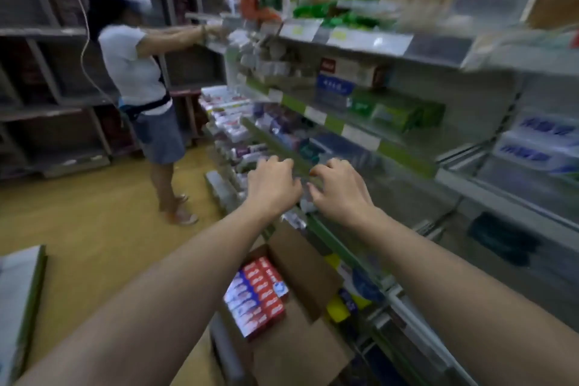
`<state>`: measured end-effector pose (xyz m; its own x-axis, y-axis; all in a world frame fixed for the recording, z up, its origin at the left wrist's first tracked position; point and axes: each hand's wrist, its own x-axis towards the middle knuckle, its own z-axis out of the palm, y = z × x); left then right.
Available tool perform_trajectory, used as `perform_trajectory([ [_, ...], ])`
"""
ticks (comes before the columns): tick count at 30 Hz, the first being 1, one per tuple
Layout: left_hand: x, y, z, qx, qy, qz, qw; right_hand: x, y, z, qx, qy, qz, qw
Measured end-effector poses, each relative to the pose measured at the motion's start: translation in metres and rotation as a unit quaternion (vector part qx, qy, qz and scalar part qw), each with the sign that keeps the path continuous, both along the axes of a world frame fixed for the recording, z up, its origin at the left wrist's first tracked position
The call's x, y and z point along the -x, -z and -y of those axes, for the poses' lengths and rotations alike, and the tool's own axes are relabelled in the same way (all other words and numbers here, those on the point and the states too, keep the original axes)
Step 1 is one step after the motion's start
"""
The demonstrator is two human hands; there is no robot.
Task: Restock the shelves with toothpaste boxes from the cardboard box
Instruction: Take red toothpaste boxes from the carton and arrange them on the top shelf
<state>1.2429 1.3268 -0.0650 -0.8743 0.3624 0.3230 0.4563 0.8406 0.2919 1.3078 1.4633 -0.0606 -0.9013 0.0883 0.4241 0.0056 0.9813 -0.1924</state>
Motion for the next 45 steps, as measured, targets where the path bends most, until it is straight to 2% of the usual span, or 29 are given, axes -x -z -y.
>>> perform_trajectory([
  [6,0.021,0.100,0.037,0.003,-0.047,0.078,0.996,0.037,0.108,0.027,0.054,0.008,0.126,0.990],
  [10,0.030,0.160,0.052,0.018,-0.067,0.154,0.986,0.050,0.158,0.030,0.068,0.017,0.203,0.977],
  [16,0.036,0.239,0.051,0.042,-0.131,0.223,0.965,0.086,0.239,0.024,0.112,0.016,0.306,0.945],
  [19,0.032,0.280,0.043,0.031,-0.159,0.295,0.942,0.098,0.287,0.024,0.149,0.032,0.358,0.921],
  [23,0.026,0.332,0.038,0.001,-0.189,0.363,0.913,0.109,0.344,0.024,0.202,0.046,0.448,0.870],
  [28,0.037,0.386,0.031,-0.024,-0.242,0.423,0.873,0.137,0.398,0.019,0.239,0.086,0.483,0.838],
  [33,0.045,0.425,0.017,-0.020,-0.247,0.475,0.844,0.175,0.444,0.022,0.256,0.115,0.508,0.814],
  [36,0.050,0.442,0.015,-0.011,-0.249,0.486,0.838,0.196,0.465,0.024,0.256,0.114,0.504,0.817],
  [40,0.056,0.464,0.018,-0.023,-0.292,0.478,0.828,0.217,0.490,0.025,0.215,0.093,0.492,0.839],
  [45,0.053,0.484,0.016,0.007,-0.319,0.475,0.820,0.238,0.517,0.029,0.236,0.099,0.495,0.831],
])
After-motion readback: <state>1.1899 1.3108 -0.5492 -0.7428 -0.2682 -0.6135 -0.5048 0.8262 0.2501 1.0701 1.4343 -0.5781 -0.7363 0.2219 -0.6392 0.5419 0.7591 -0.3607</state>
